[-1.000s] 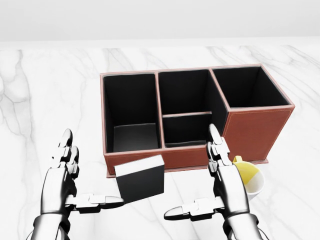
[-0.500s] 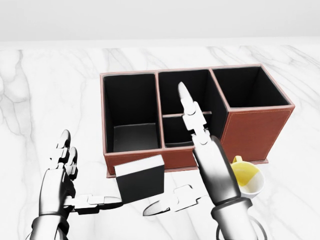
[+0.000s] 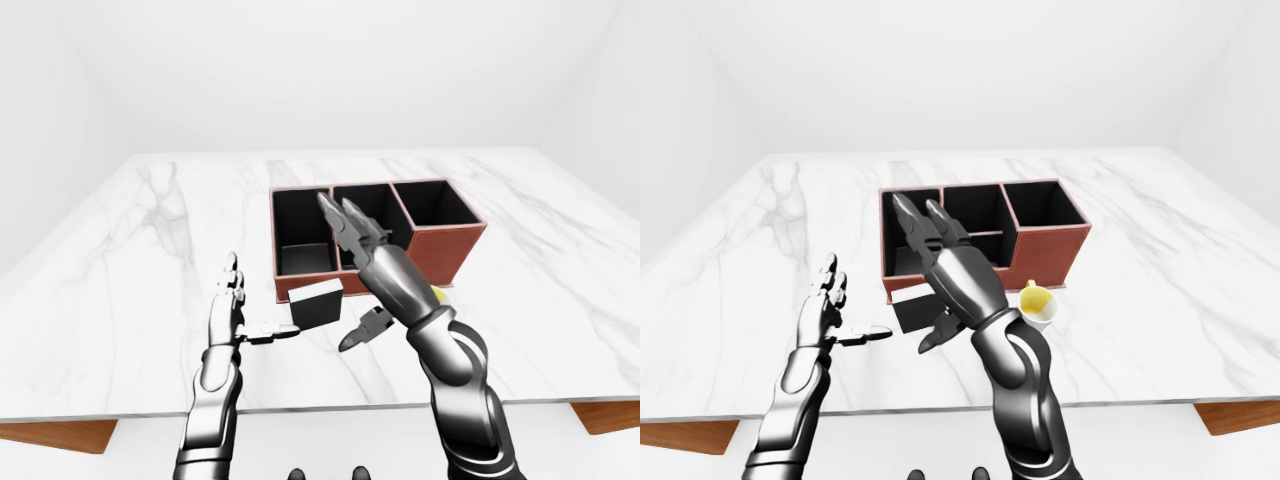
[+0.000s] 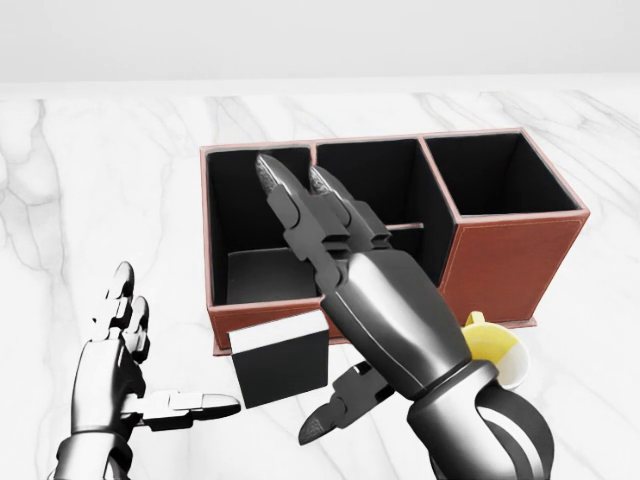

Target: Pick up the book and place it in the caddy.

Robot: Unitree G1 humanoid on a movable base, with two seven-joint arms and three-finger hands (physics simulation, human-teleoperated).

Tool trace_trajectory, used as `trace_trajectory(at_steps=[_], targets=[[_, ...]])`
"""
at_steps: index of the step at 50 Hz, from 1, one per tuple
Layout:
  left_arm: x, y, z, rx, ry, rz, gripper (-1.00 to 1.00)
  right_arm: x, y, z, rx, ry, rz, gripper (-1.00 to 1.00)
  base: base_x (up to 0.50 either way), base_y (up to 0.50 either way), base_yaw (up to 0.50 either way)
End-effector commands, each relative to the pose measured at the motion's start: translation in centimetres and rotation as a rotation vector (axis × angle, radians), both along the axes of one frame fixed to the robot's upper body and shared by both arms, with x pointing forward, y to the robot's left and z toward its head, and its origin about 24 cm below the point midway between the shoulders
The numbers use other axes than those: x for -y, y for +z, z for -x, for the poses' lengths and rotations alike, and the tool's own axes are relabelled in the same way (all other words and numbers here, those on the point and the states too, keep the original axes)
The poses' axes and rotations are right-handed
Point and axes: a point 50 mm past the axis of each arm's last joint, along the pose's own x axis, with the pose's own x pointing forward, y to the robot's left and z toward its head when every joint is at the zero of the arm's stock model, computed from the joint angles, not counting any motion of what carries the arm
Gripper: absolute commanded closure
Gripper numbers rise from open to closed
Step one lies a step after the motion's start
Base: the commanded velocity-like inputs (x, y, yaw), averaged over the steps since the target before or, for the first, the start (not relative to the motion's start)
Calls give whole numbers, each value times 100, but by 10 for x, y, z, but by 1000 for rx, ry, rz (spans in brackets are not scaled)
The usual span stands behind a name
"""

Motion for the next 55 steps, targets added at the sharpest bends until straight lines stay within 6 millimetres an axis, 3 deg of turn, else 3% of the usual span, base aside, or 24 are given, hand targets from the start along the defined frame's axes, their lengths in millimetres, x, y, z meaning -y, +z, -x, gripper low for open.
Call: trace_trajectory(at_steps=[1, 17, 35, 55], targets=[[-7, 1, 4, -3, 20, 15, -100, -1, 2, 0, -18, -36, 170, -100, 0, 0, 0], [-14, 1, 6, -4, 44, 26, -100, -9, 0, -4, -53, -47, 246, -100, 0, 0, 0], [-14, 2, 7, -2, 45, 29, -100, -19, -42, -27, -183, -63, 224, -100, 0, 0, 0], [-14, 1, 7, -4, 41, 30, -100, -25, -60, -29, -209, -124, 400, -100, 0, 0, 0]])
